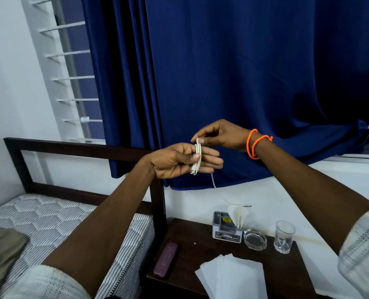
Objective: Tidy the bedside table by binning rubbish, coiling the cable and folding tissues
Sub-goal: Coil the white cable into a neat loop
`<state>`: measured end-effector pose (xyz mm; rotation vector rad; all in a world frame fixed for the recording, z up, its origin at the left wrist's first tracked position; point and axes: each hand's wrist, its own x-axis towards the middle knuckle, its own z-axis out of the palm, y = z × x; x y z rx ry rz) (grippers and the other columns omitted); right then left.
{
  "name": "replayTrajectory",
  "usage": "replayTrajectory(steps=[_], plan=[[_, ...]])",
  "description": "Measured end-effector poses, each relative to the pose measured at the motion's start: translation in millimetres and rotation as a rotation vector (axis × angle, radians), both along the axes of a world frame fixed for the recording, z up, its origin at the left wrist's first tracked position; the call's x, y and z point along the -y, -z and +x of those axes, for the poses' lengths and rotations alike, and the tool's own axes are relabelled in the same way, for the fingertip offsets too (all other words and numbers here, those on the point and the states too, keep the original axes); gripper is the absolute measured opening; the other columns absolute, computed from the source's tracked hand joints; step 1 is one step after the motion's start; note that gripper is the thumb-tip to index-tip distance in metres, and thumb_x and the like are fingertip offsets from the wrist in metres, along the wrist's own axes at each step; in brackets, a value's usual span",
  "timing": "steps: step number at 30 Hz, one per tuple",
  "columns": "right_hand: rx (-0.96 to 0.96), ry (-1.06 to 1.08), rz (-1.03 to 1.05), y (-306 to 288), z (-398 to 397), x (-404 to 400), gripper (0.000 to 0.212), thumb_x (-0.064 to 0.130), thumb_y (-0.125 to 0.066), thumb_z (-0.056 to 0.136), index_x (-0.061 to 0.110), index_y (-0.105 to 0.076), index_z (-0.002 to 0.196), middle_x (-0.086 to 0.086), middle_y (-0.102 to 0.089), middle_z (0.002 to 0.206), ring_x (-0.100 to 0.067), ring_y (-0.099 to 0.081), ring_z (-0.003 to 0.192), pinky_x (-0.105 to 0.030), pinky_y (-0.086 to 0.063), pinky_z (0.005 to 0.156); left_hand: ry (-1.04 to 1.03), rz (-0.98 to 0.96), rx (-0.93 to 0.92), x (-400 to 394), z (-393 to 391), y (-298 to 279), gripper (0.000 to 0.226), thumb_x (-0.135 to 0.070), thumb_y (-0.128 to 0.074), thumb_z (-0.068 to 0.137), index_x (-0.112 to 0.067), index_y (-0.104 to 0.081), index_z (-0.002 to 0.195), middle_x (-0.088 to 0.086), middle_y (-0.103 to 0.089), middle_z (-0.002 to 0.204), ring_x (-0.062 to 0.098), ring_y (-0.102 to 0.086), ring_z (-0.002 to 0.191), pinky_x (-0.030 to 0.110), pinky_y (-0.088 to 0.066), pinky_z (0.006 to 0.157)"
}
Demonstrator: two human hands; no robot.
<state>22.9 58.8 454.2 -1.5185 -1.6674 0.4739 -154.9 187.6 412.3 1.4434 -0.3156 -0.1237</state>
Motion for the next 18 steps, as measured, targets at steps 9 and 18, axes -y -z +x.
replayTrajectory(steps=[9, 18], plan=[[-0.46, -0.031, -0.039, 58.0, -18.7, -21.1, 0.017, 0.013, -0.058, 0.097, 0.012, -0.071, 0.108, -0.014, -0.068, 0.088, -0.025, -0.066, 0.079, -0.046, -0.058, 0.081, -0.013, -0.25, 0.218, -9.2, 3.9, -2.6, 0.048, 0.0, -0.042, 0.101, 0.011, -0.04, 0.147, 0.03, -0.049, 0.149, 0.042, -0.045, 0.143, 0.046, -0.037, 0.12], [-0.107, 0.063, -0.175, 45.2, -33.9, -12.7, 0.028, 0.027, -0.066, 0.095, 0.0, -0.07, 0.102, -0.01, -0.062, 0.068, -0.017, -0.056, 0.05, -0.034, -0.056, 0.056, -0.603, -0.369, 0.325, -29.1, 20.9, 2.0, 0.043, -0.004, -0.039, 0.108, 0.008, -0.037, 0.149, 0.023, -0.055, 0.146, 0.033, -0.051, 0.14, 0.038, -0.047, 0.113]])
